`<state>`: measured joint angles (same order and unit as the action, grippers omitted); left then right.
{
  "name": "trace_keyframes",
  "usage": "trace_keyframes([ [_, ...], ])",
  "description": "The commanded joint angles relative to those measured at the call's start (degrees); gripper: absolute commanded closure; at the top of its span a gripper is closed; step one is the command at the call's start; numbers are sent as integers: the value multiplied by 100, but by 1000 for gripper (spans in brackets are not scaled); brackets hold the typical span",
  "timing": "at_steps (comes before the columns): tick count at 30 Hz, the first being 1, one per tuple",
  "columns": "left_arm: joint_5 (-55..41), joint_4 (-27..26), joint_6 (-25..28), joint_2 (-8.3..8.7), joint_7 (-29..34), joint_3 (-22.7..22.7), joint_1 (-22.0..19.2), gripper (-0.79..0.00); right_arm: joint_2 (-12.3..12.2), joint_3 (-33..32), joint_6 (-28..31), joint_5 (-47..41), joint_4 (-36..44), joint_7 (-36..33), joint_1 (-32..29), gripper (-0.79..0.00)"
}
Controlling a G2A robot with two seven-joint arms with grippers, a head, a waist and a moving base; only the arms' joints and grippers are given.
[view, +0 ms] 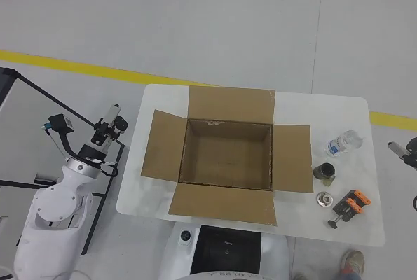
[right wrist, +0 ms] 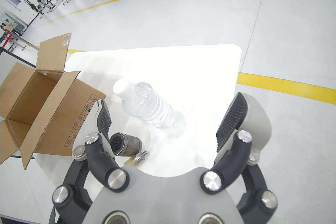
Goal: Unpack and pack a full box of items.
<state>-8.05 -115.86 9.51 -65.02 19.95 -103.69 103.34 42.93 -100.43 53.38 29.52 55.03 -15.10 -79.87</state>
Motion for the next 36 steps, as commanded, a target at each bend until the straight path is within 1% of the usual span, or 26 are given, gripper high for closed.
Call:
trace_keyframes([
  [1, 0, 0, 0, 0, 0, 0, 0, -785, 0, 1, 1, 1, -1, 0, 1, -785],
  [3, 0, 0, 0, 0, 0, 0, 0, -785, 0, 1, 1, 1, -1, 0, 1, -785],
  [4, 0, 0, 0, 0, 0, 0, 0, 0, 0, 1, 1, 1, -1, 0, 1, 0],
  [6, 0, 0, 0, 0, 0, 0, 0, 0, 0, 1, 1, 1, -1, 0, 1, 0],
  [7, 0, 0, 0, 0, 0, 0, 0, -714, 0, 1, 1, 1, -1, 0, 1, -449],
  [8, 0, 0, 0, 0, 0, 0, 0, -785, 0, 1, 1, 1, -1, 0, 1, -785],
  [9, 0, 0, 0, 0, 0, 0, 0, 0, 0, 1, 1, 1, -1, 0, 1, 0],
  [12, 0, 0, 0, 0, 0, 0, 0, 0, 0, 1, 1, 1, -1, 0, 1, 0],
  [13, 0, 0, 0, 0, 0, 0, 0, -785, 0, 1, 1, 1, -1, 0, 1, -785],
  [14, 0, 0, 0, 0, 0, 0, 0, -785, 0, 1, 1, 1, -1, 0, 1, 0],
  [15, 0, 0, 0, 0, 0, 0, 0, 0, 0, 1, 1, 1, -1, 0, 1, 0],
  [17, 0, 0, 0, 0, 0, 0, 0, 0, 0, 1, 1, 1, -1, 0, 1, 0],
  [18, 0, 0, 0, 0, 0, 0, 0, -785, 0, 1, 1, 1, -1, 0, 1, -785],
  [21, 0, 0, 0, 0, 0, 0, 0, -785, 2, 1, 89, 19, 105, 62, 6, -785],
  [24, 0, 0, 0, 0, 0, 0, 0, -785, 29, -32, 222, 438, 302, 591, -177, -785],
  [28, 0, 0, 0, 0, 0, 0, 0, -785, 139, 179, 43, 1162, 563, 1456, -455, -785],
  [31, 0, 0, 0, 0, 0, 0, 0, -785, 238, 435, -219, 1967, 722, 2348, -605, -785],
  [34, 0, 0, 0, 0, 0, 0, 0, -785, 312, 675, -563, 2799, 762, 3193, -674, -785],
  [36, 0, 0, 0, 0, 0, 0, 0, -785, 347, 819, -678, 3191, 701, 3573, -642, -785],
])
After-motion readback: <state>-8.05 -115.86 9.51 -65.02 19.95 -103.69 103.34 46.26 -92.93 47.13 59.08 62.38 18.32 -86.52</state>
